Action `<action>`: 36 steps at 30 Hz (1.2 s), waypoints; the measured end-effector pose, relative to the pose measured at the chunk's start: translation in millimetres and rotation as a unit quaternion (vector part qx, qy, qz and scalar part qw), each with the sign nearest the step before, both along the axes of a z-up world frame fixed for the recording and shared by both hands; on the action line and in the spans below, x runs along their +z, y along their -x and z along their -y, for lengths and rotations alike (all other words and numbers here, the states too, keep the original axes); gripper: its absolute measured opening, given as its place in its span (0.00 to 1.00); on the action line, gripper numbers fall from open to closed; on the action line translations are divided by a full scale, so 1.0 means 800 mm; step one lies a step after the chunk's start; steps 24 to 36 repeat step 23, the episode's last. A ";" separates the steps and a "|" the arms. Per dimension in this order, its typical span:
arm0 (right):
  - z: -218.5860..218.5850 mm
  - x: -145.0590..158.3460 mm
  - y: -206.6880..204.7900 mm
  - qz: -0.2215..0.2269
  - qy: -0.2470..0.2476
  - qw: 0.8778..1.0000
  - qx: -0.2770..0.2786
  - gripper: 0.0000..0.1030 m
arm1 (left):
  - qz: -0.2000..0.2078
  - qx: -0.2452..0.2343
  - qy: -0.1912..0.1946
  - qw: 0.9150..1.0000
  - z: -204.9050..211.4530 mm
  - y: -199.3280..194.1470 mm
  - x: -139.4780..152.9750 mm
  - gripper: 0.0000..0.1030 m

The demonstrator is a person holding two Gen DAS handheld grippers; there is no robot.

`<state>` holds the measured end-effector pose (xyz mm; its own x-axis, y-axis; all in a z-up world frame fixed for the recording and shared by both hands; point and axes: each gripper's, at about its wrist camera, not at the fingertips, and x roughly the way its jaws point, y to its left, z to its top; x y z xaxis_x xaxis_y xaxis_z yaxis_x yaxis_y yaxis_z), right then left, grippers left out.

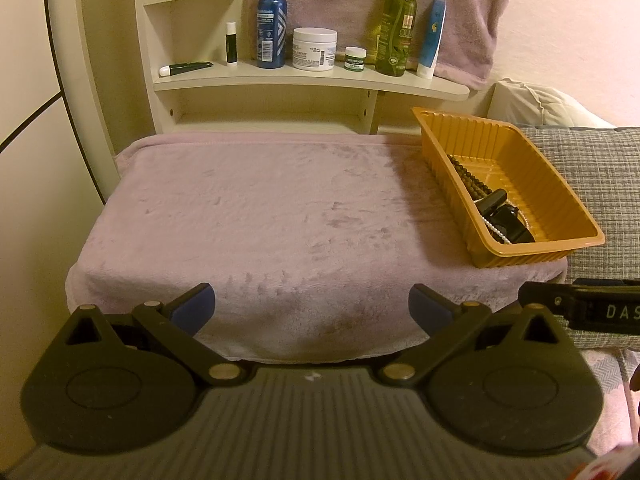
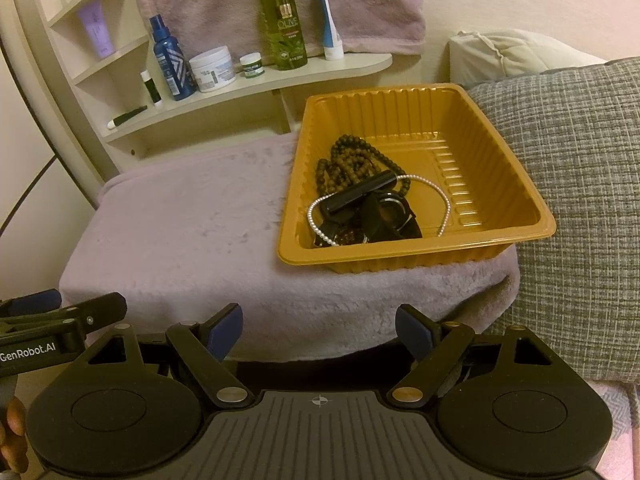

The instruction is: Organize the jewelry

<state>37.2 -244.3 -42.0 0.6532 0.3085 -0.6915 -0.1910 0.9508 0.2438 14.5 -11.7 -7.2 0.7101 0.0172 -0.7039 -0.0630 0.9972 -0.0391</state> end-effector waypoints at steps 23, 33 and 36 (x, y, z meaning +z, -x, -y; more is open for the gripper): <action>-0.002 0.005 -0.002 0.002 -0.003 1.000 0.001 0.81 | 0.013 -0.003 0.005 1.000 -0.001 0.001 0.003 0.99; -0.002 0.005 -0.002 0.002 -0.003 1.000 0.001 0.81 | 0.013 -0.003 0.005 1.000 -0.001 0.001 0.003 0.99; -0.002 0.005 -0.002 0.002 -0.003 1.000 0.001 0.81 | 0.013 -0.003 0.005 1.000 -0.001 0.001 0.003 0.99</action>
